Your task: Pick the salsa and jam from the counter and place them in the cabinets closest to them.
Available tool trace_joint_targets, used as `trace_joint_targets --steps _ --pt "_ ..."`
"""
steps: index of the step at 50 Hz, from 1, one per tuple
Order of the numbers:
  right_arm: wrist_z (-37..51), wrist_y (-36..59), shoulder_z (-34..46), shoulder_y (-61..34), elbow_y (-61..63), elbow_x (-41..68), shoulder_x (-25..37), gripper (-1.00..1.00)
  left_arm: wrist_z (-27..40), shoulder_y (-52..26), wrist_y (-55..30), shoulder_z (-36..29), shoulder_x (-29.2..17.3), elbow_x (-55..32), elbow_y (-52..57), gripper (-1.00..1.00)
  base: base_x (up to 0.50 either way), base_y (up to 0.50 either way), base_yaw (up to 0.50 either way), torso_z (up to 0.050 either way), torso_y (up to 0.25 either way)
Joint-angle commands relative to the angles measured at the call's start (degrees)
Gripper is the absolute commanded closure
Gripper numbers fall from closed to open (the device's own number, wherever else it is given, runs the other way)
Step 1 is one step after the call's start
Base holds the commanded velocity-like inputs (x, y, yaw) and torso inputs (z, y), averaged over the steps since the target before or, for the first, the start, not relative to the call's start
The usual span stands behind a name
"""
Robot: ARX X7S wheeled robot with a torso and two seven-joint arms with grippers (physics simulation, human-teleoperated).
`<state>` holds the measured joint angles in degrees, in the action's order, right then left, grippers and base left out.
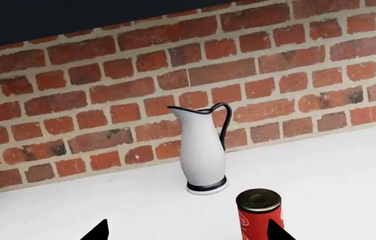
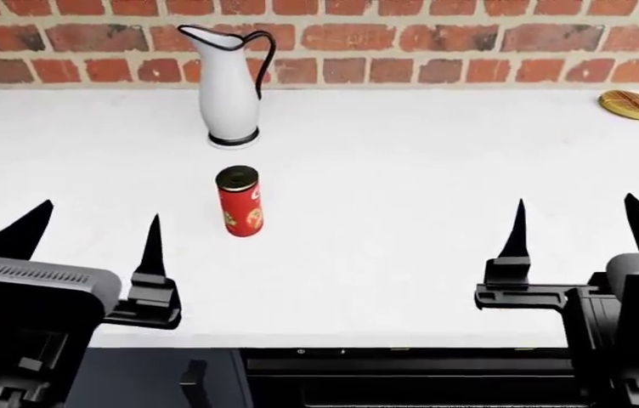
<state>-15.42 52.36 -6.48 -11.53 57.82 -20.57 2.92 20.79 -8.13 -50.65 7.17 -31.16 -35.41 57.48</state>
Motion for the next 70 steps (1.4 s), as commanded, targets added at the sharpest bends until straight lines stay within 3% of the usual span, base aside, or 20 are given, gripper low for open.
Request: trace_joint_targets --steps 1,11,47,60,65,70 --pt "0.54 -0.25 0.09 -0.05 -0.17 0.84 0.00 -1.00 1.68 -1.39 0.26 0.75 -1.04 -4.30 0.46 -1.00 0.23 0.00 0.00 0.050 0.000" --pt "1.30 0.20 0.72 -0.51 -0.05 1.66 0.64 -1.00 3.28 -1.43 -0.06 1.65 -1.96 -5.25 0.43 -1.00 0.22 0.00 0.00 0.033 0.000" --pt "2.90 0.90 1.08 -1.35 0.32 2.95 1.91 -1.00 6.00 -3.84 0.72 -1.78 -4.29 -7.30 -0.37 -1.00 0.25 0.00 0.00 0.000 0.000" --pt "4.14 0.47 1.54 -1.31 -1.23 3.30 2.00 -1.00 2.09 -14.88 -0.10 -10.42 -1.06 -7.86 -9.38 -1.00 0.00 0.00 0.00 0.000 0.000" --pt "4.52 0.40 1.50 -1.19 -1.35 3.60 2.11 -1.00 2.62 -16.78 -3.17 -9.40 1.40 -14.26 -11.26 -1.00 0.00 0.00 0.00 0.000 0.000" --pt "4.86 0.25 1.24 -0.98 -1.38 3.96 2.19 -1.00 2.43 -16.27 -4.39 -11.56 2.31 -14.87 -12.81 -1.00 0.00 0.00 0.00 0.000 0.000"
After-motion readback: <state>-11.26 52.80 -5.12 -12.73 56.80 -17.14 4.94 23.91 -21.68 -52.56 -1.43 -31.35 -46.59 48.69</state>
